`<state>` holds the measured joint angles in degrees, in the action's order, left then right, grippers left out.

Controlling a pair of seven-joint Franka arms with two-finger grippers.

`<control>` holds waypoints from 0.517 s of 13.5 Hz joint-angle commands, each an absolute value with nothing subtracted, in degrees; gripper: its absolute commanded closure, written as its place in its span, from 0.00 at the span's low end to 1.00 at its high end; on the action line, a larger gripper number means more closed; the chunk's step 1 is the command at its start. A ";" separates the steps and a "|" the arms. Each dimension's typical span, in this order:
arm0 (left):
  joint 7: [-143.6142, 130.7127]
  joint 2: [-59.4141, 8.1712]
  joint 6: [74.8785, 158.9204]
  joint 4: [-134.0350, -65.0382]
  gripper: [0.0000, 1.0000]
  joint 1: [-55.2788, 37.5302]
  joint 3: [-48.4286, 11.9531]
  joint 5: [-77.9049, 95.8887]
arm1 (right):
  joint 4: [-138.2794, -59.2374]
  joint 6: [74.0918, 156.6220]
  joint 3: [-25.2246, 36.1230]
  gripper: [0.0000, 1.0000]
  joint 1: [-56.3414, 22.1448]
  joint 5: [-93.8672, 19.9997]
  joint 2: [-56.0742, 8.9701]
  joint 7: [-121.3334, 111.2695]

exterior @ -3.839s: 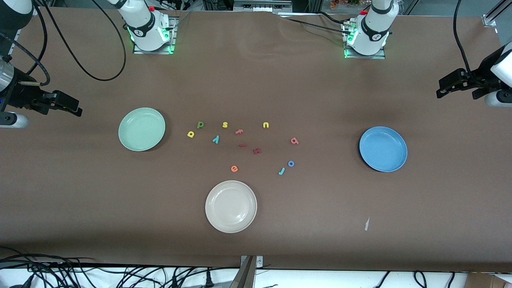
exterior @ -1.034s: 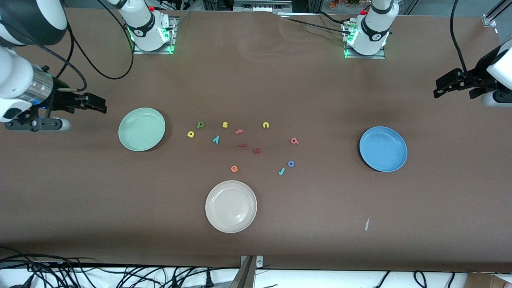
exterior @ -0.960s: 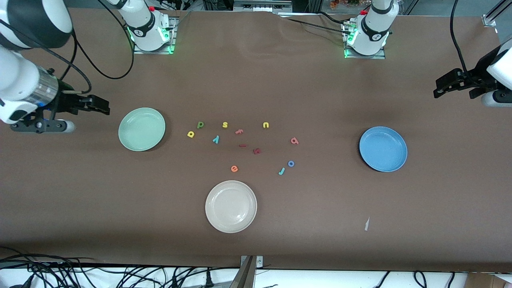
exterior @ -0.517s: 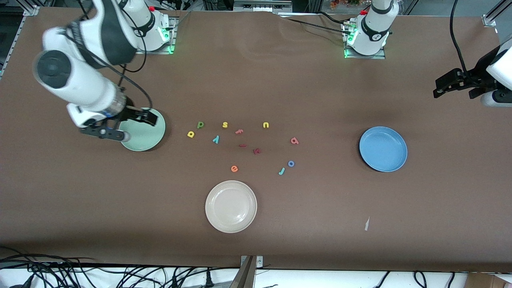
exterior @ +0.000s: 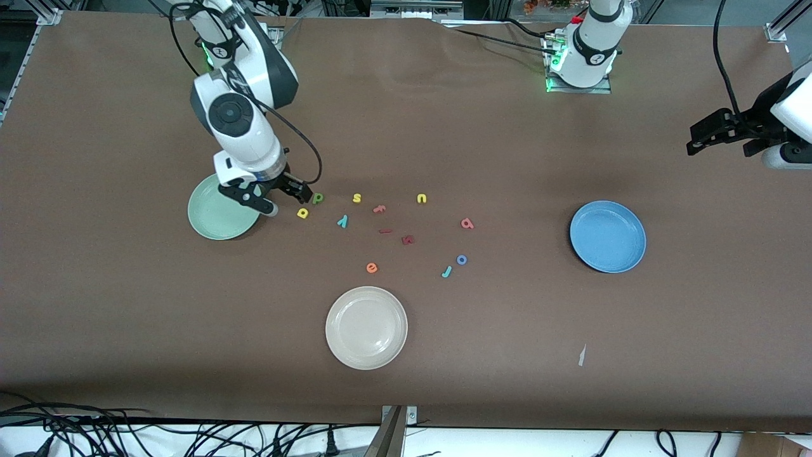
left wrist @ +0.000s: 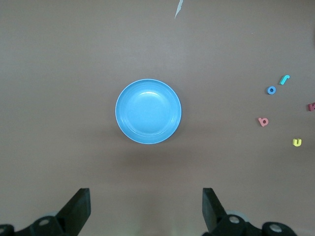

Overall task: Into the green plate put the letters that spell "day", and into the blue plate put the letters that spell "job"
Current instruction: 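Reach the right gripper down to the yellow letter beside the green plate, then grasp the yellow letter with the right gripper while the left gripper moves out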

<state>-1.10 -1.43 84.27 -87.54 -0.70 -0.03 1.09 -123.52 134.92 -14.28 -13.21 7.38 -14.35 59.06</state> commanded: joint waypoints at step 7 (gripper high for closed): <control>-1.58 -2.20 83.06 -85.61 0.00 -0.97 0.00 2.81 | -123.31 145.71 -13.80 0.01 -13.27 11.69 -25.21 68.47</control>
